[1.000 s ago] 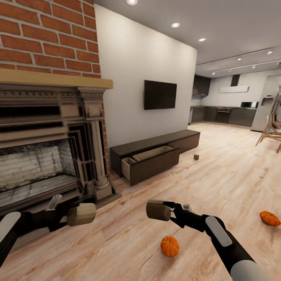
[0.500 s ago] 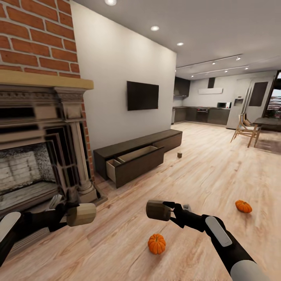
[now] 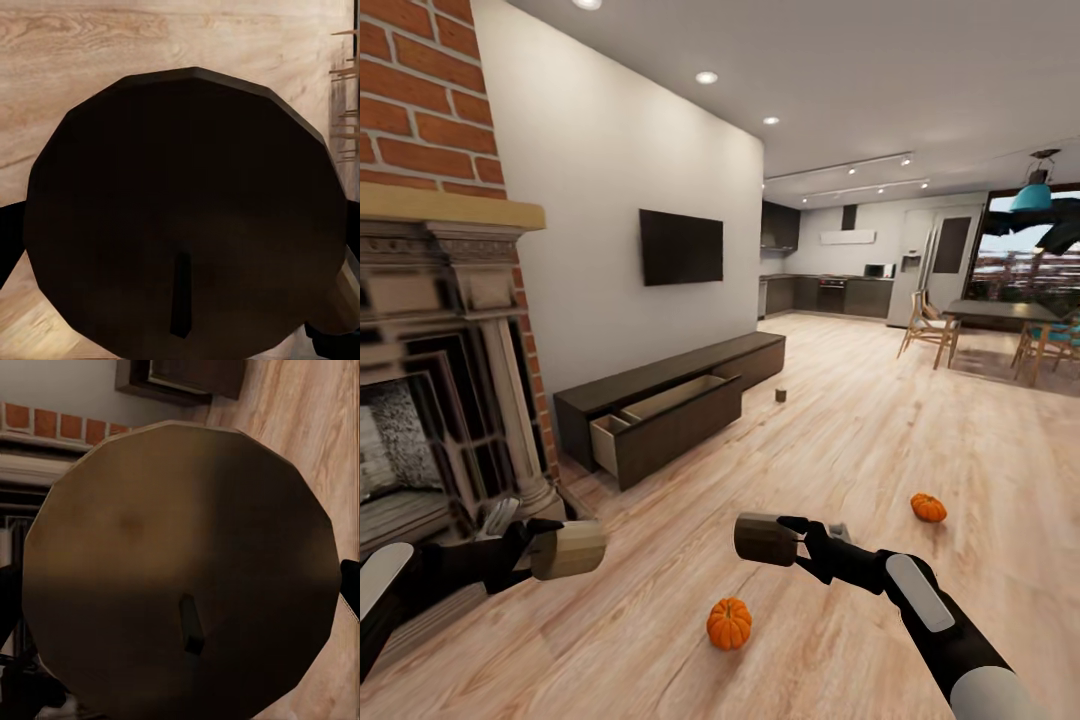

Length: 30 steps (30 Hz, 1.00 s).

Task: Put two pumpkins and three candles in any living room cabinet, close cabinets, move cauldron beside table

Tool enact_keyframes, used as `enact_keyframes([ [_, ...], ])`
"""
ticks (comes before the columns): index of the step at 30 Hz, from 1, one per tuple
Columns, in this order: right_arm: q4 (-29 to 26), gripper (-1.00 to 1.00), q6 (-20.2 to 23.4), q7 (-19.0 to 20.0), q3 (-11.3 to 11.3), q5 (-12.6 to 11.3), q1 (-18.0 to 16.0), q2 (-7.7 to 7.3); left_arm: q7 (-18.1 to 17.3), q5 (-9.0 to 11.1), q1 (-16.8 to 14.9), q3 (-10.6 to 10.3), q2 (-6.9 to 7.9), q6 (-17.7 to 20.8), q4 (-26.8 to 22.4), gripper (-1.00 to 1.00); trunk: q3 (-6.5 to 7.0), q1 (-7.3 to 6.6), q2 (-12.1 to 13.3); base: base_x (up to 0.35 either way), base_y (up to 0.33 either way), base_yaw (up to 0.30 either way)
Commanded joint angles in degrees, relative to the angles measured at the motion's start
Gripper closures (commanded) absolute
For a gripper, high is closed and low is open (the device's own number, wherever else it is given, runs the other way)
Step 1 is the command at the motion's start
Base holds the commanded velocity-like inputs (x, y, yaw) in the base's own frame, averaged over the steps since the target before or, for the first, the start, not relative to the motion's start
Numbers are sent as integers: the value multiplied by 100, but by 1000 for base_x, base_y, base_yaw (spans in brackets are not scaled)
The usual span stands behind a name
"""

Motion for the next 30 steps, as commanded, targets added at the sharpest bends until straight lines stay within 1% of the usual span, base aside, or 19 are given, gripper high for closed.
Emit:
enact_keyframes([
  [1, 1, 100, 7, 37, 10, -17, -6, -3, 54, 111, -2, 9, -1, 6, -6, 100, -3, -1, -3, 0, 0, -275],
  [30, 1, 100, 7, 35, 10, -17, -6, -3, 54, 108, -1, 9, -1, 6, -3, 100, 69, -1, -3, 0, 0, -268],
])
